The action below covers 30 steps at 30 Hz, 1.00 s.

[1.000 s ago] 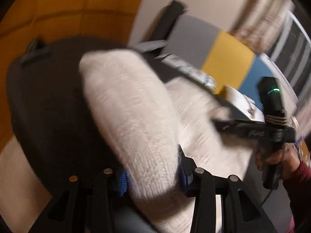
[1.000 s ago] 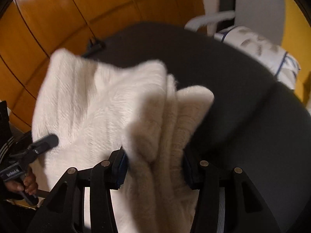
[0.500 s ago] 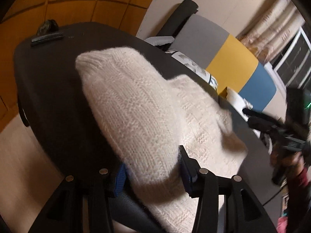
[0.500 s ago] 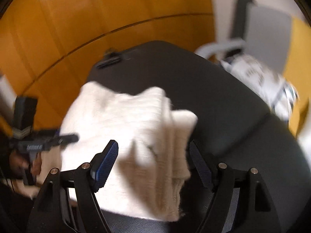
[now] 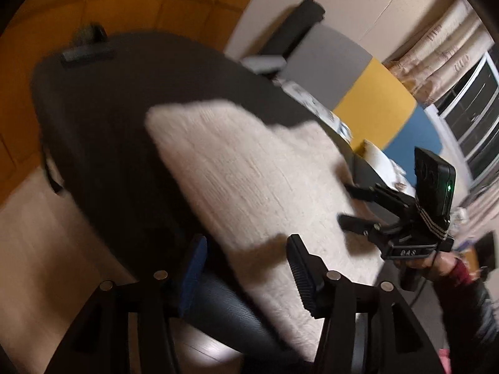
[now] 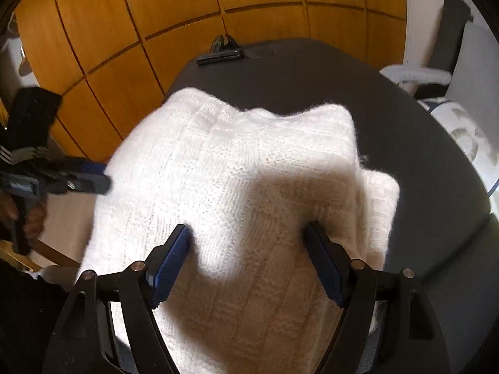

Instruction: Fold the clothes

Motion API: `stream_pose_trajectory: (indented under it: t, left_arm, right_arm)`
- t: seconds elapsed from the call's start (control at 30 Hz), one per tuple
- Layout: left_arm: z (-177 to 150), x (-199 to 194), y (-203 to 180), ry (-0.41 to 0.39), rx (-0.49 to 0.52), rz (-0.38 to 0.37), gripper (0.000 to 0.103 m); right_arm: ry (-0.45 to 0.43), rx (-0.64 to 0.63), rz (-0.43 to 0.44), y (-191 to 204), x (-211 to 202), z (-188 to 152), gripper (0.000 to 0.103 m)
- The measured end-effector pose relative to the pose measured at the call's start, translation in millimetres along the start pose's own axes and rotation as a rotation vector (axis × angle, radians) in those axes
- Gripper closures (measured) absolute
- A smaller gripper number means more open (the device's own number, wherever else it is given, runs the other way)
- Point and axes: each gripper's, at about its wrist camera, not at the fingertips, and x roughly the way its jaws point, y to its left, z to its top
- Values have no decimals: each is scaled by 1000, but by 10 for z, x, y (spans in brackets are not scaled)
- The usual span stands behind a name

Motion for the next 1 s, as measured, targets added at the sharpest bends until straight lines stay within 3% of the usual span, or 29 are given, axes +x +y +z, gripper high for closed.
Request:
stream_pose_trajectory:
  t: [0.07, 0.17, 0.27, 0.33, 0.47, 0.53, 0.67, 0.77, 0.9, 1.0]
  left_arm:
    - [73, -127, -68, -87, 8, -2, 50]
    - [228, 1, -258, -115, 57, -26, 50]
    - [331, 499, -364, -35, 72, -15, 50]
    - [358, 860, -393, 18, 107, 38, 50]
    - [529, 1088, -422, -9, 156, 58, 47]
    - [629, 1097, -387, 6, 141, 57, 47]
    - [562, 713, -345, -65, 114, 119, 49]
    - [347, 545, -340, -80, 90, 140, 49]
    - [104, 683, -425, -35, 119, 203, 45]
    - [89, 725, -495, -37, 124, 254, 44]
  right_arm:
    - [-6, 9, -7, 62, -19, -9, 25]
    - [-11, 27, -23, 69, -34, -49, 25]
    - [-35, 45, -63, 177, 5, -55, 25]
    - [-69, 88, -87, 214, -19, -148, 25]
    - [-98, 139, -116, 230, 24, -133, 24]
    - [-72, 159, -120, 208, 49, -48, 23]
    - [-61, 195, -132, 246, -84, 84, 22]
    - [-118, 184, -175, 381, -259, 23, 22]
    - [-39, 192, -219, 498, -85, -260, 22]
    - [-77, 207, -242, 527, -17, -399, 22]
